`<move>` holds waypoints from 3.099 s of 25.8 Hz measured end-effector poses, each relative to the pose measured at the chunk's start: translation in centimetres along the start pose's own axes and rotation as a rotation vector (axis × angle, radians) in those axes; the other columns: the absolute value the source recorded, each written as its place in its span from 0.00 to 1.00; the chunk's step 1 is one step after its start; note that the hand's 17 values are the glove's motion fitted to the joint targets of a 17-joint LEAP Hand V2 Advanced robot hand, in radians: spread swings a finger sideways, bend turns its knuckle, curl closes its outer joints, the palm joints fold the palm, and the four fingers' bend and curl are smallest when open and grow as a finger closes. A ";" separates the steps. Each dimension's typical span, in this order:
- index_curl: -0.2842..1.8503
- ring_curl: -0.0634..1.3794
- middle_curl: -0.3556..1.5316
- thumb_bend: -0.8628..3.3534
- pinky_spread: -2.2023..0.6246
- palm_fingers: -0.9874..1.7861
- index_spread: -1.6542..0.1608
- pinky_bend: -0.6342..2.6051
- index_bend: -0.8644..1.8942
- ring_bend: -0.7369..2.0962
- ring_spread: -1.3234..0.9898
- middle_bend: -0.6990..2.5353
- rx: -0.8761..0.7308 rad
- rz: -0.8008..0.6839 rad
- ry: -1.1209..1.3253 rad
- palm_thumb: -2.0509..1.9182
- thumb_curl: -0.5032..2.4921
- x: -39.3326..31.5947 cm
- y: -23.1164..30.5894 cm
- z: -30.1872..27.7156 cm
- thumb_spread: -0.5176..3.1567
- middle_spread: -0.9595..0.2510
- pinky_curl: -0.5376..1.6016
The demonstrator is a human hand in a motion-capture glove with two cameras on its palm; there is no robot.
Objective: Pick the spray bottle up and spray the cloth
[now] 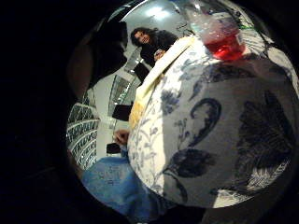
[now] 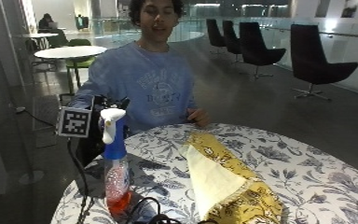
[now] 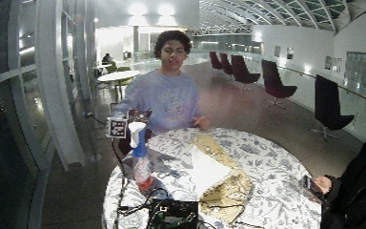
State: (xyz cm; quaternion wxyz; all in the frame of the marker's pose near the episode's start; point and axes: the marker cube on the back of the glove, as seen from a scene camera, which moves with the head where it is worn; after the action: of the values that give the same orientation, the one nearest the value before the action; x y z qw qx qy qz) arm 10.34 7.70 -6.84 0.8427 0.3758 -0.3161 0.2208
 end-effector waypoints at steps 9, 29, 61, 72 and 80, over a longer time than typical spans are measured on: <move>0.20 0.27 0.38 0.21 0.86 0.53 0.71 0.32 0.35 0.43 0.59 0.34 0.104 0.117 0.187 0.65 0.25 3.1 -4.0 -2.7 0.43 0.77 0.41; 0.19 0.27 0.41 0.21 0.86 0.56 0.71 0.33 0.32 0.45 0.58 0.37 0.362 0.204 0.214 0.70 0.27 8.4 -13.9 -0.8 0.41 0.77 0.41; 0.24 0.31 0.42 0.20 0.86 0.72 0.79 0.29 0.34 0.46 0.56 0.32 -0.482 0.239 0.190 0.76 0.34 -1.1 -13.7 7.5 0.37 0.75 0.41; 0.24 0.31 0.42 0.20 0.86 0.73 0.79 0.29 0.34 0.46 0.56 0.33 -0.506 0.275 0.195 0.75 0.35 -0.8 -13.4 8.8 0.37 0.75 0.41; 0.23 0.31 0.43 0.20 0.85 0.73 0.80 0.29 0.34 0.45 0.56 0.33 -0.530 0.271 0.202 0.75 0.36 -1.3 -13.6 10.3 0.37 0.75 0.42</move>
State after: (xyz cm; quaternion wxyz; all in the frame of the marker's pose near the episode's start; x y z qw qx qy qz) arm 13.94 -8.85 -9.14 0.9012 0.0737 -0.3247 0.2774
